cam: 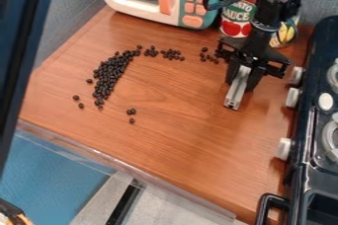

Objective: Sweep into pile

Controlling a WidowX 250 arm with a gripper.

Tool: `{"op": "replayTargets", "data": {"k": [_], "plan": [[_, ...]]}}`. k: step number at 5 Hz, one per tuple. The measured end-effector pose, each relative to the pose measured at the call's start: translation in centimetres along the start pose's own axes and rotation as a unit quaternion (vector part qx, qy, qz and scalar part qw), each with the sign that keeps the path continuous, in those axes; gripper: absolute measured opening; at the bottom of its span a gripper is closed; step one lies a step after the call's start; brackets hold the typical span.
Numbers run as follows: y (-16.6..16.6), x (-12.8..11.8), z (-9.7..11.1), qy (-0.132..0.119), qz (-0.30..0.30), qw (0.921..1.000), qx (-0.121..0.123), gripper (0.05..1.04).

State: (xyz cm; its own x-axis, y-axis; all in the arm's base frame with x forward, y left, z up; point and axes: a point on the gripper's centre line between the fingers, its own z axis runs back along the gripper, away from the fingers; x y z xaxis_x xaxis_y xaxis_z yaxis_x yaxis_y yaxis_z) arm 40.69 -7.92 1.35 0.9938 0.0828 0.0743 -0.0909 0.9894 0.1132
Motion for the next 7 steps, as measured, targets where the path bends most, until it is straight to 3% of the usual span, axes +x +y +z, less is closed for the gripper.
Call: {"op": "replayTargets", "data": {"k": [5,7], "plan": [[2.4,0.5,-0.4,-0.018,0.079,0.9964,-0.023,0.374],[5.6,1.3,-0.9,-0.017,0.125,0.9917,-0.021,0.374]]}}
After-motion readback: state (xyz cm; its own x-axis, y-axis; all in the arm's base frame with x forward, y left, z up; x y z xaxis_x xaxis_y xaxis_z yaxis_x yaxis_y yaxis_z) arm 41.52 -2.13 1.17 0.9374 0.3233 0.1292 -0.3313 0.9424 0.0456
